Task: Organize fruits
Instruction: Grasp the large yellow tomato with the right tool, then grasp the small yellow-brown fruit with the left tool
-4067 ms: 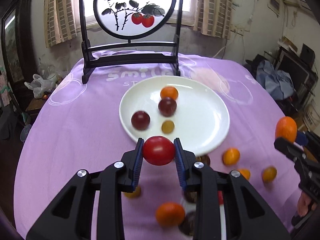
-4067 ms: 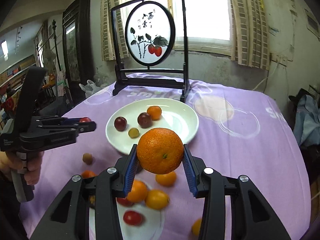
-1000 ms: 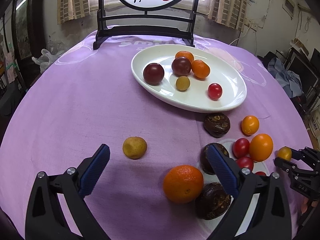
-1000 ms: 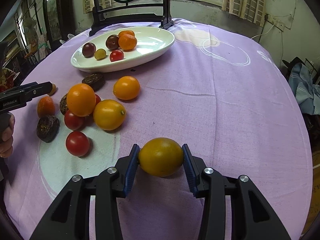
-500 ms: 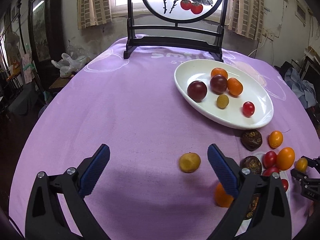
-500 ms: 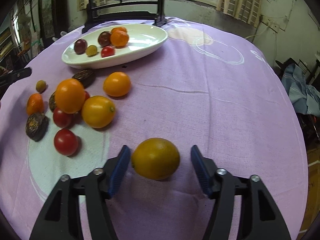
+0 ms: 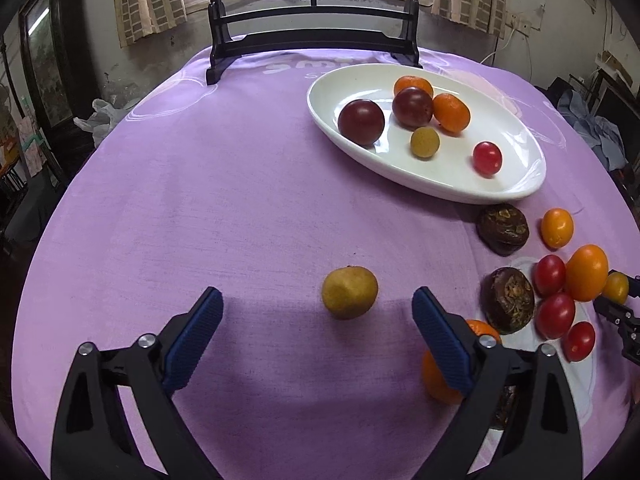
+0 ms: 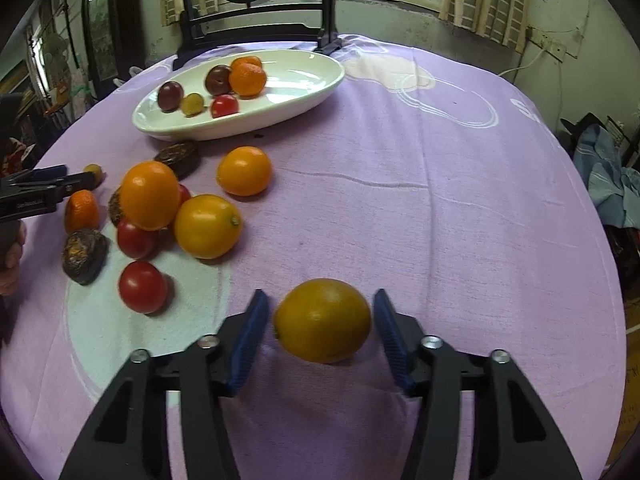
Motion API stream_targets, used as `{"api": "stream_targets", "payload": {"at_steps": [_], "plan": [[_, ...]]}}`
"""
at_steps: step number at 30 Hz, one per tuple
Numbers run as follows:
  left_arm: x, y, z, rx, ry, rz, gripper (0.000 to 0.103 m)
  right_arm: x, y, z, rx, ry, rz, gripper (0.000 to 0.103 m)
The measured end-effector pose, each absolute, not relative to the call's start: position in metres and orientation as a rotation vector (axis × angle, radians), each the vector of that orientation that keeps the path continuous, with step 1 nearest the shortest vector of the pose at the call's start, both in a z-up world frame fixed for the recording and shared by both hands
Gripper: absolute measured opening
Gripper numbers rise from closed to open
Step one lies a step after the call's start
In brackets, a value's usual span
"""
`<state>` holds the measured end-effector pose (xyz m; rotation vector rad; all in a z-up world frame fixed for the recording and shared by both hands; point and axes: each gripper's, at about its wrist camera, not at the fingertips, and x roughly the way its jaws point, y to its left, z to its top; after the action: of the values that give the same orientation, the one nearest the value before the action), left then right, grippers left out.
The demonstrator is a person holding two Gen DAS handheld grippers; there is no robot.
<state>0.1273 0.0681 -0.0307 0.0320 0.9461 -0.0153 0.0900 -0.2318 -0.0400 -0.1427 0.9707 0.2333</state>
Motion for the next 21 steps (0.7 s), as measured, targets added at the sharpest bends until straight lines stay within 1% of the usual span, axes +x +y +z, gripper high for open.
{"api": "stream_targets", "payload": {"at_steps": [2, 3, 16, 17, 18, 19, 20, 21], "plan": [[0.1285, 0.0695, -0.0325, 0.020, 0.959, -0.020, 0.074, 0.0884, -0.2286, -0.0386, -0.168, 0.954, 0.227, 0.043], [0.1288, 0.0707, -0.0336, 0.015, 0.963, -0.015, 0.073, 0.0880, -0.2279, -0.0382, -0.172, 0.950, 0.226, 0.043], [0.1366, 0.0695, -0.0400, -0.013, 0.955, 0.005, 0.073, 0.0871, -0.2263, -0.0386, -0.180, 0.950, 0.218, 0.046], [0.1370, 0.0684, -0.0397, -0.012, 0.951, -0.002, 0.069, 0.0873, -0.2272, -0.0385, -0.175, 0.953, 0.220, 0.046], [0.1368, 0.0674, -0.0392, -0.013, 0.948, -0.012, 0.061, 0.0874, -0.2276, -0.0387, -0.173, 0.955, 0.220, 0.046], [0.1362, 0.0673, -0.0385, -0.016, 0.944, -0.017, 0.055, 0.0875, -0.2278, -0.0388, -0.171, 0.955, 0.219, 0.046], [0.1350, 0.0671, -0.0375, -0.020, 0.938, -0.025, 0.041, 0.0875, -0.2276, -0.0389, -0.172, 0.955, 0.219, 0.045], [0.1343, 0.0666, -0.0366, -0.026, 0.938, -0.040, 0.029, 0.0876, -0.2277, -0.0388, -0.172, 0.955, 0.219, 0.045]]}}
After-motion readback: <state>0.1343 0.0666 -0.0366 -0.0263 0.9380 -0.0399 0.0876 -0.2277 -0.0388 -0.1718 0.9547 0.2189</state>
